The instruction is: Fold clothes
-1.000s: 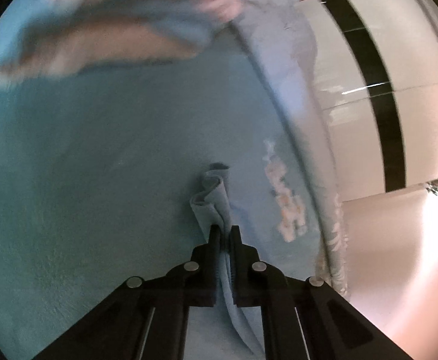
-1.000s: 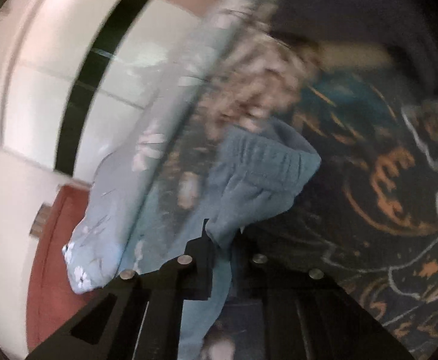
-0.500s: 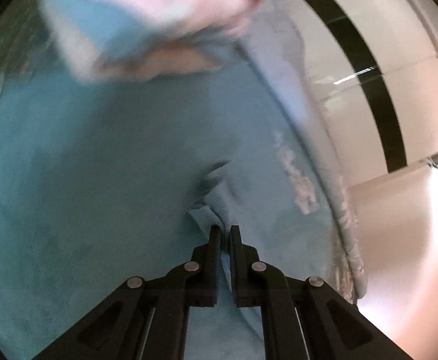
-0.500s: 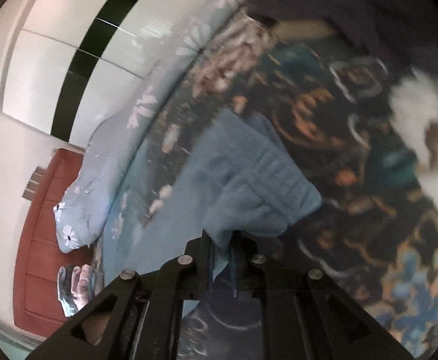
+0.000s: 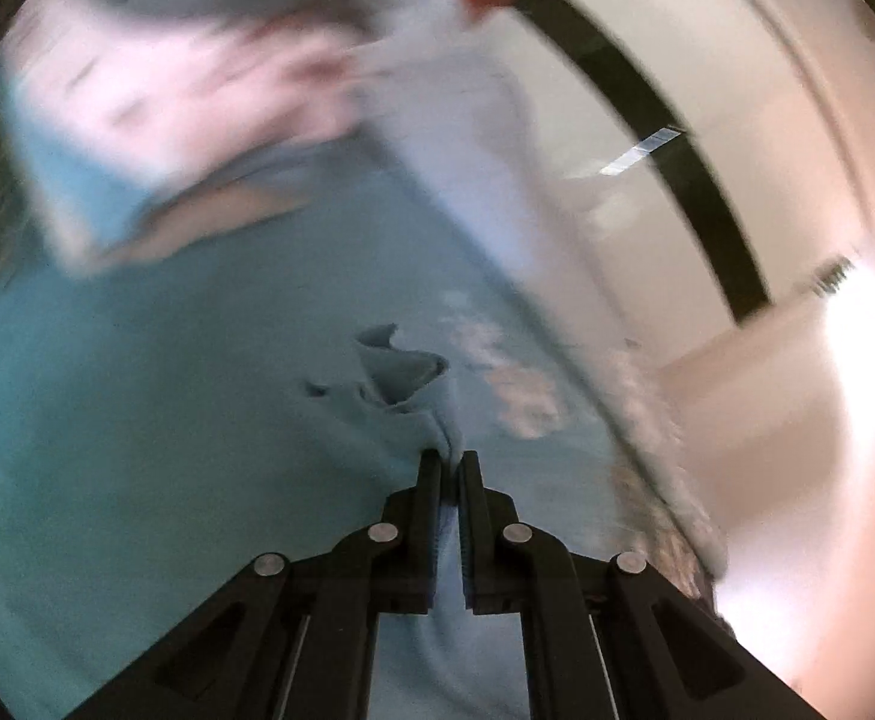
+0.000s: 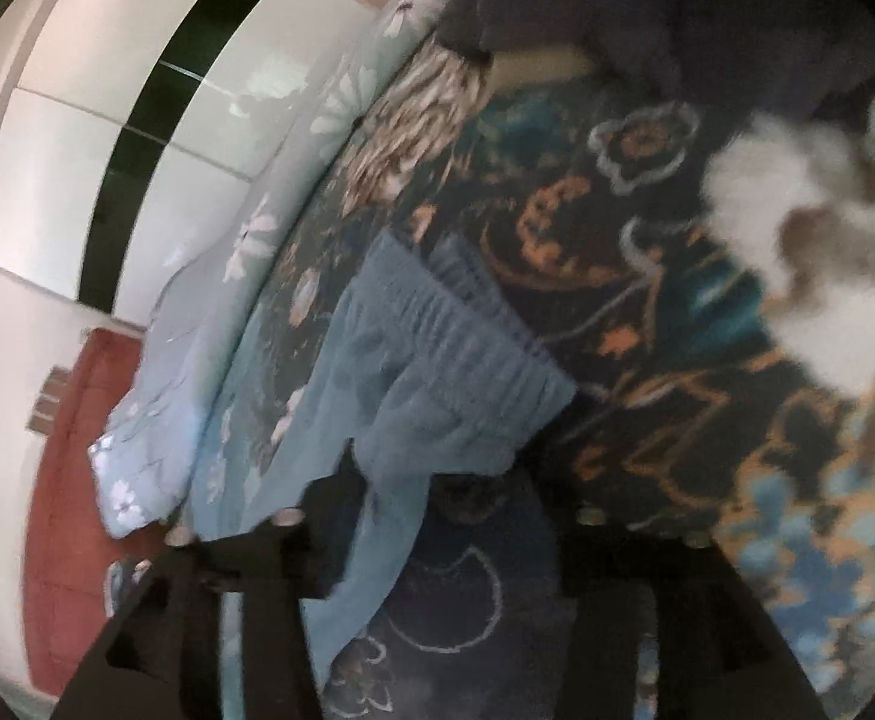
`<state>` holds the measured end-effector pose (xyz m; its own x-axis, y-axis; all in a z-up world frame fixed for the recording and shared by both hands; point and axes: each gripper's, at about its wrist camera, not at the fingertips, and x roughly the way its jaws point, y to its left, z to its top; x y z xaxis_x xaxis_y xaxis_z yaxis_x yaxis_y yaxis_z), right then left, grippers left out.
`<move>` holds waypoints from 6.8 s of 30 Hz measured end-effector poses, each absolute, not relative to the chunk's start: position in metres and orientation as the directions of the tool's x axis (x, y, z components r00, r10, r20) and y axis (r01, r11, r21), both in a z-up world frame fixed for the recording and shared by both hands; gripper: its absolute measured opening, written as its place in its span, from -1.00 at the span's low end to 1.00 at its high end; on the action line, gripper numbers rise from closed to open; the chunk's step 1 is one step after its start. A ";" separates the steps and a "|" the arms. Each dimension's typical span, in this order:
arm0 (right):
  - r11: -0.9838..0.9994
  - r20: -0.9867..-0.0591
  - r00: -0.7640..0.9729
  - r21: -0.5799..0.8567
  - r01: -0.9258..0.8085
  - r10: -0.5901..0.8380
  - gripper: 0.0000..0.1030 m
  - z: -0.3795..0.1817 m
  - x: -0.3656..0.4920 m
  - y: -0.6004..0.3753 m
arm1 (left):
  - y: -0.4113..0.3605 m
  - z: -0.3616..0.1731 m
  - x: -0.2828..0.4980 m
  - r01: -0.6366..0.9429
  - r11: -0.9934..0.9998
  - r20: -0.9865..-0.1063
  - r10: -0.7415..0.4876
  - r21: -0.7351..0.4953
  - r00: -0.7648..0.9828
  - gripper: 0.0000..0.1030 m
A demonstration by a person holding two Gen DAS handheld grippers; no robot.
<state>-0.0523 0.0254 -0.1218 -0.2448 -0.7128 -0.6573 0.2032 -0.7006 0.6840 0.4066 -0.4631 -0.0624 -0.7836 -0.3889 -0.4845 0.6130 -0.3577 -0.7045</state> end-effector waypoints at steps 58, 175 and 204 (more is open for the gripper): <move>-0.576 -0.659 0.010 0.664 0.478 -0.752 0.10 -0.121 0.044 -0.130 | -0.313 -0.131 0.304 0.622 -0.642 -0.713 -0.162 -0.449 -0.682 0.13; -0.473 -0.639 -0.154 0.366 0.801 -0.754 0.09 -0.064 0.104 -0.138 | -0.335 -0.113 0.310 0.421 -0.524 -0.534 0.078 -0.741 -0.842 0.30; -0.471 -0.678 -0.129 0.349 0.810 -0.724 0.09 -0.065 0.084 -0.161 | -0.349 -0.063 0.298 0.485 -0.690 -0.579 -0.117 -0.537 -0.807 0.10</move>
